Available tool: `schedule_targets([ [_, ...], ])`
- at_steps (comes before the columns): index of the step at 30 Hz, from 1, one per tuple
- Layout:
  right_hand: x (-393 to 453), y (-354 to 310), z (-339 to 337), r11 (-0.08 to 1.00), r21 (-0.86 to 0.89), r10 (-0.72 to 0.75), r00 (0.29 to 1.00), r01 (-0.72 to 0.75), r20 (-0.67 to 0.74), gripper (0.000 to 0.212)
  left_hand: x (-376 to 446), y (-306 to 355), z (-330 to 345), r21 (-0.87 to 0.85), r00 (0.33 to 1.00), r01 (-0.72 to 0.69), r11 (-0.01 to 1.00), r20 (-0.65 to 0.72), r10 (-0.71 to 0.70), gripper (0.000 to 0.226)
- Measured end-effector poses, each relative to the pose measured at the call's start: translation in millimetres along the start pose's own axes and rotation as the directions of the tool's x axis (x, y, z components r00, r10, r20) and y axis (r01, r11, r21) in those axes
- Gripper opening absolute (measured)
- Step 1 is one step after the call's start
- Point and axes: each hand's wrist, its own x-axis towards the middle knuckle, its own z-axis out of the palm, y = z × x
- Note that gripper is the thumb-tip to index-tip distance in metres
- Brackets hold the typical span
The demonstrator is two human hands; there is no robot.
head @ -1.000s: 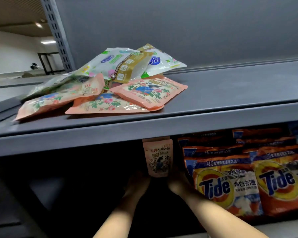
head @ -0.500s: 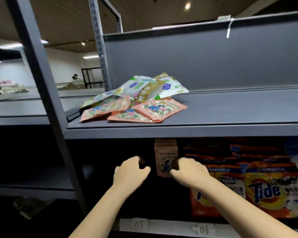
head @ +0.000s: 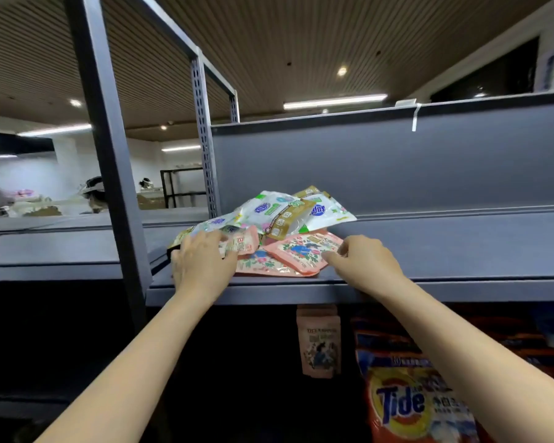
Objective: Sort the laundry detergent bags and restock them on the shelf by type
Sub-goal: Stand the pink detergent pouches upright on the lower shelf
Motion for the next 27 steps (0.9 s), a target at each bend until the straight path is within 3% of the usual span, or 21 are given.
schedule_targets([
  [3, 16, -6, 18, 0.997, -0.083, 0.008, 0.996, 0.000, 0.087, 0.054, 19, -11, 15, 0.158, 0.988, -0.077, 0.984, 0.146, 0.054, 0.044],
  [6, 22, -12, 30, 0.993, -0.114, -0.022, 0.984, 0.043, 0.175, 0.059, 33, -21, 28, 0.120, 0.980, -0.087, 0.989, 0.187, 0.063, 0.042],
  [9, 26, -12, 29, 0.991, -0.130, 0.005, 0.976, 0.024, 0.219, 0.058, 41, -23, 31, 0.170, 0.983, -0.149, 0.974, 0.129, 0.127, 0.040],
  [14, 23, -6, 17, 0.986, -0.168, 0.034, 0.977, 0.002, 0.211, 0.039, 42, 3, 27, 0.099, 0.965, -0.259, 0.961, -0.028, 0.263, 0.032],
  [18, 22, 11, 5, 0.981, -0.173, 0.118, 0.982, -0.092, 0.147, 0.031, 43, 34, 32, 0.167, 0.923, -0.378, 0.911, 0.139, 0.358, 0.036],
  [20, 25, 19, 1, 0.969, -0.183, 0.186, 0.979, -0.168, 0.087, 0.033, 44, 39, 34, 0.118, 0.895, -0.408, 0.905, 0.247, 0.372, 0.043],
  [22, 29, 26, -1, 0.931, -0.225, 0.307, 0.950, -0.287, 0.058, 0.063, 47, 35, 33, 0.037, 0.910, -0.361, 0.932, 0.232, 0.344, 0.037],
  [24, 31, 31, 0, 0.878, -0.282, 0.421, 0.904, -0.386, 0.075, 0.097, 53, 21, 36, 0.077, 0.939, -0.313, 0.947, 0.178, 0.295, 0.034],
  [27, 34, 31, 0, 0.859, -0.320, 0.457, 0.881, -0.401, 0.124, 0.097, 59, 0, 42, 0.090, 0.952, -0.129, 0.988, 0.291, 0.098, 0.036],
])
